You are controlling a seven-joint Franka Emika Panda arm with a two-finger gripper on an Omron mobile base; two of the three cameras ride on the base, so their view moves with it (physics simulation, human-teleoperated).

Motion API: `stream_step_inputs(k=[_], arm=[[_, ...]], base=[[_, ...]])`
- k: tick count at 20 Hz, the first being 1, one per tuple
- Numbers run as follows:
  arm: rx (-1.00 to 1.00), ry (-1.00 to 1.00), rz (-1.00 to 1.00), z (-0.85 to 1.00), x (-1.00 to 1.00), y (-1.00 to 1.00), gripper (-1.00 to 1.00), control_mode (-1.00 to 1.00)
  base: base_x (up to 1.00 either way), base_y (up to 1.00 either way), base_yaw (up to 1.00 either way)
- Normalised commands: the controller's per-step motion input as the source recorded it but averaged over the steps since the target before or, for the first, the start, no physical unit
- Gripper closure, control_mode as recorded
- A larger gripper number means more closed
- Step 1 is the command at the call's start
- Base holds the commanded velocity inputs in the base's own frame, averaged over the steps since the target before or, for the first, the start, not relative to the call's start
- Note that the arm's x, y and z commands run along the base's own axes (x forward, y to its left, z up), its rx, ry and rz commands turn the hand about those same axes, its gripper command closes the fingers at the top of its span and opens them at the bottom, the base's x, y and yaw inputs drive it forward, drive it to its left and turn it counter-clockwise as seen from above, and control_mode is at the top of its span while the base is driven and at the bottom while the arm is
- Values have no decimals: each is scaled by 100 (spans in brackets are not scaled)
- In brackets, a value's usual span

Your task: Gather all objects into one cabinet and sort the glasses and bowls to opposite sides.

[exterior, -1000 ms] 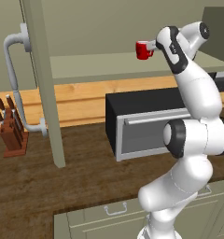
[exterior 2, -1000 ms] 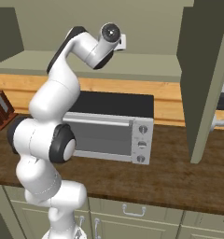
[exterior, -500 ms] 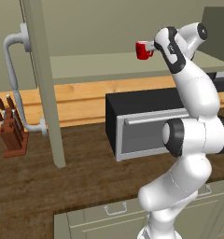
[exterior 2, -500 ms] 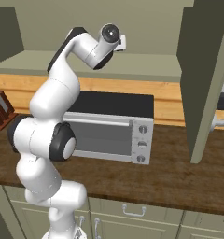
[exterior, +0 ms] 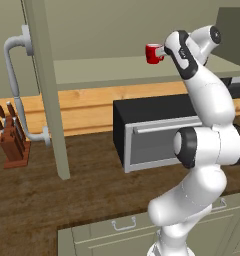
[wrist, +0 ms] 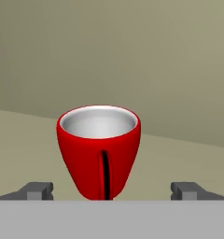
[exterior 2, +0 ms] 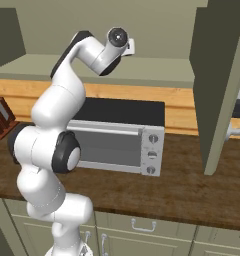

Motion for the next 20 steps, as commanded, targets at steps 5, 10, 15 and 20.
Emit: stream_step_inputs(k=[5, 10, 15, 20], arm=[[-1, 0, 0, -1, 14, 8, -100, -100], [-2, 0, 1, -12, 19, 4, 100, -100], [0, 0, 0, -3, -4, 0, 100, -100], [0, 0, 0, 2, -10, 0, 100, -100]], base=[[0, 0, 0], [0, 0, 0], [0, 0, 0], [0, 0, 0]])
